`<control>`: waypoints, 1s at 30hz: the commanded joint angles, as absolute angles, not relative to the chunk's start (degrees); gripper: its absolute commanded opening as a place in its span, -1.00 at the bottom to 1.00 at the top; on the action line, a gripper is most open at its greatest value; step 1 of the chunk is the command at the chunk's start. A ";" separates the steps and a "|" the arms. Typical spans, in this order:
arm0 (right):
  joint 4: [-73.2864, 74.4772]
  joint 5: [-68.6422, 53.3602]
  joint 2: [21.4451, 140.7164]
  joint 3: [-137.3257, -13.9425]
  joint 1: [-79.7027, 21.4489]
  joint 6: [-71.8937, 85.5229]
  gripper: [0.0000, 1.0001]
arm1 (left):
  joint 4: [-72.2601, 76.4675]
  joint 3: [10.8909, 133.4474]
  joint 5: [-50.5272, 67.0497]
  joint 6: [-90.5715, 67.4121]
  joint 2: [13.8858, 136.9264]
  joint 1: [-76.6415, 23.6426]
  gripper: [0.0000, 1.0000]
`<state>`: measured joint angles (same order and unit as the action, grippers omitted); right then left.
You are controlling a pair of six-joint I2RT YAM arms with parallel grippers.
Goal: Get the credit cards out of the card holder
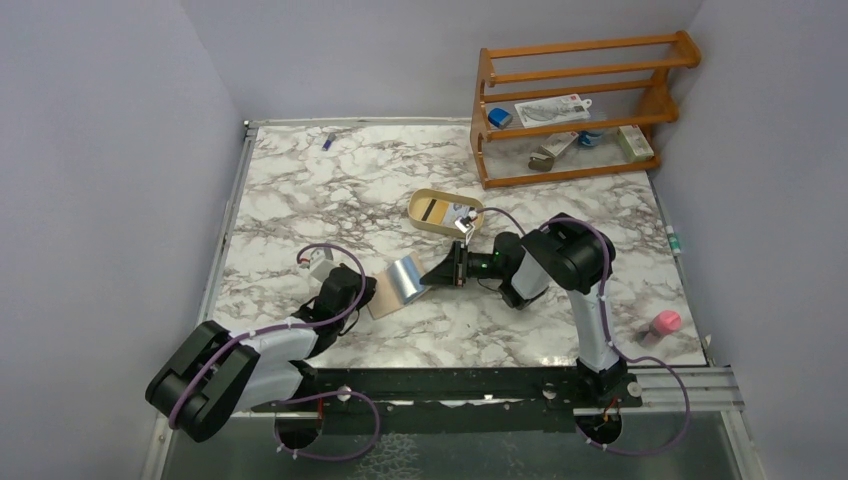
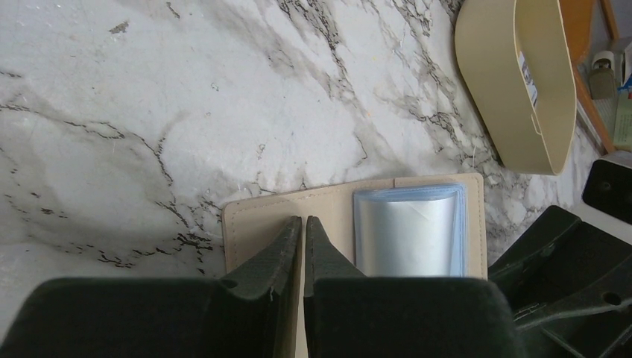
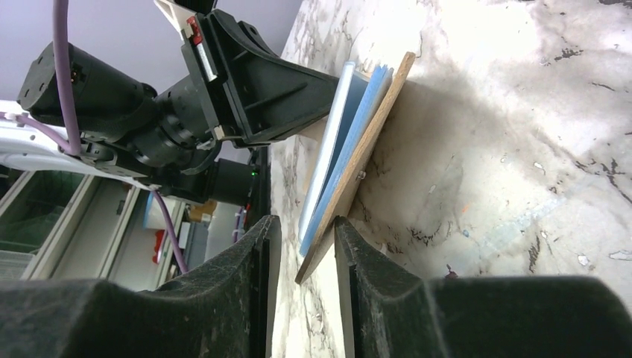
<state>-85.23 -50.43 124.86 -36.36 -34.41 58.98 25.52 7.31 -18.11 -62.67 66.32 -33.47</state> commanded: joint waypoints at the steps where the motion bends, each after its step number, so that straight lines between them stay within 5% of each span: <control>1: -91.03 -48.74 125.04 -36.90 -34.15 59.45 -0.28 | 19.05 5.37 -15.73 -60.83 67.74 -33.40 -0.87; 8: -92.67 -48.86 125.84 -36.81 -34.00 60.49 -0.53 | 19.02 5.27 -15.66 -60.78 67.61 -33.40 -0.89; 14: -93.91 -48.96 125.53 -36.37 -33.82 60.85 -0.98 | 19.03 5.36 -15.70 -60.65 67.82 -33.32 -0.89; 20: -86.83 -48.95 118.70 -35.31 -33.76 55.32 -0.98 | 19.03 5.67 -15.84 -60.64 67.80 -33.31 -0.89; 30: -48.49 -43.08 101.17 -40.12 -33.78 32.95 -0.99 | 20.25 7.43 -14.49 -60.12 71.39 -33.22 -0.85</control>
